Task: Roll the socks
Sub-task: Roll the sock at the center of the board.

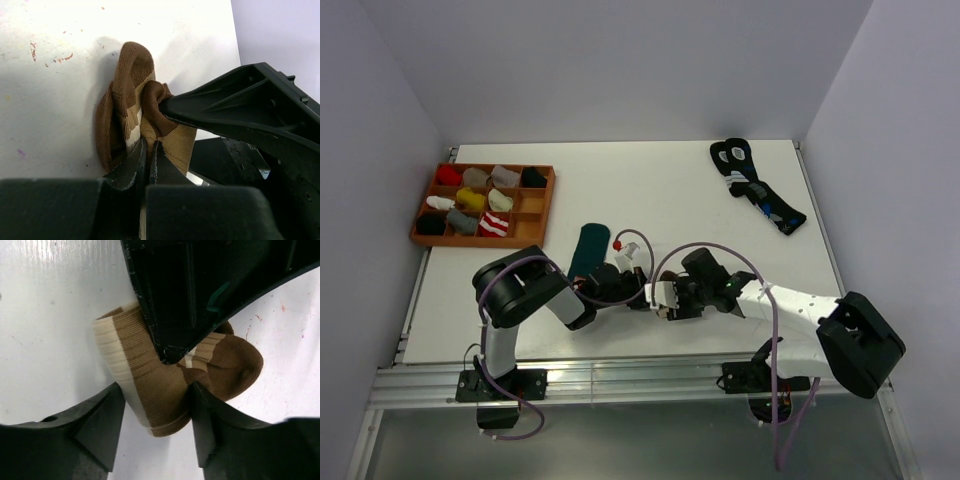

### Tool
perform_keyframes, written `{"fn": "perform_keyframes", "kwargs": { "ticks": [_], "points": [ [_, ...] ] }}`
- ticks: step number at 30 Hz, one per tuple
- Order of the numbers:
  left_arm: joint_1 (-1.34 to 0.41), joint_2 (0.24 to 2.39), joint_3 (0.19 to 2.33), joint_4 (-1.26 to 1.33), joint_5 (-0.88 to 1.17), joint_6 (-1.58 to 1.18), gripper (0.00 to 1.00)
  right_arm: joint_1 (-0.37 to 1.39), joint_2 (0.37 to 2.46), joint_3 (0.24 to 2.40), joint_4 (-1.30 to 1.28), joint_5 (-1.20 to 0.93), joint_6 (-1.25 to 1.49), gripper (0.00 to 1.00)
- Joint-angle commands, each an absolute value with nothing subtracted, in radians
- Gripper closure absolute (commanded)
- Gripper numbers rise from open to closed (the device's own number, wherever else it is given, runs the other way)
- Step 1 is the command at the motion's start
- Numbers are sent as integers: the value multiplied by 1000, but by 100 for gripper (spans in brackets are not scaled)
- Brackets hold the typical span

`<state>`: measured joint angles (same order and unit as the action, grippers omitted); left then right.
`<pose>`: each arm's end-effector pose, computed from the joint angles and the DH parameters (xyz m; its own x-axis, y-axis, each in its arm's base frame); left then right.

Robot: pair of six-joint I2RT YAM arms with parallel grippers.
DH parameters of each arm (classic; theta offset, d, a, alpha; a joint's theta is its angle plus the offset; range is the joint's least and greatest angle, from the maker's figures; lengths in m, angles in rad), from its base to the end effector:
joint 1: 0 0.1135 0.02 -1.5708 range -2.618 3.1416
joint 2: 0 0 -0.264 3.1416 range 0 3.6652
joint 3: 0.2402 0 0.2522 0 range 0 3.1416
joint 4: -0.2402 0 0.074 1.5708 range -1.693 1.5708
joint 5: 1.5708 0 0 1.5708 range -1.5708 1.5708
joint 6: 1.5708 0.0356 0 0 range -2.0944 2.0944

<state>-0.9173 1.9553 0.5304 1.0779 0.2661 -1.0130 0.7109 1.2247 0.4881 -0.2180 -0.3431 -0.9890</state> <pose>0.1846 -0.2565 0.0877 -0.8869 -0.1881 -0.4219 0.3096 0.4356 -0.8452 0.1546 0.1489 0.1540 0.2966 -0.7828 -0.5470 -0.9353 -0.1225 -0.3320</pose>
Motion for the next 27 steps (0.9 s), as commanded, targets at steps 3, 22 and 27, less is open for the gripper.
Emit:
{"fn": "perform_keyframes", "kwargs": {
  "ticks": [3, 22, 27],
  "points": [
    [-923, 2052, 459, 719, 301, -930, 100, 721, 1273, 546, -264, -376, -943, 52],
    [-928, 1869, 419, 735, 121, -957, 73, 687, 1538, 785, -641, -512, -868, 90],
    [-939, 1810, 403, 741, 81, -974, 65, 667, 1618, 824, -692, -517, -877, 91]
  ]
}}
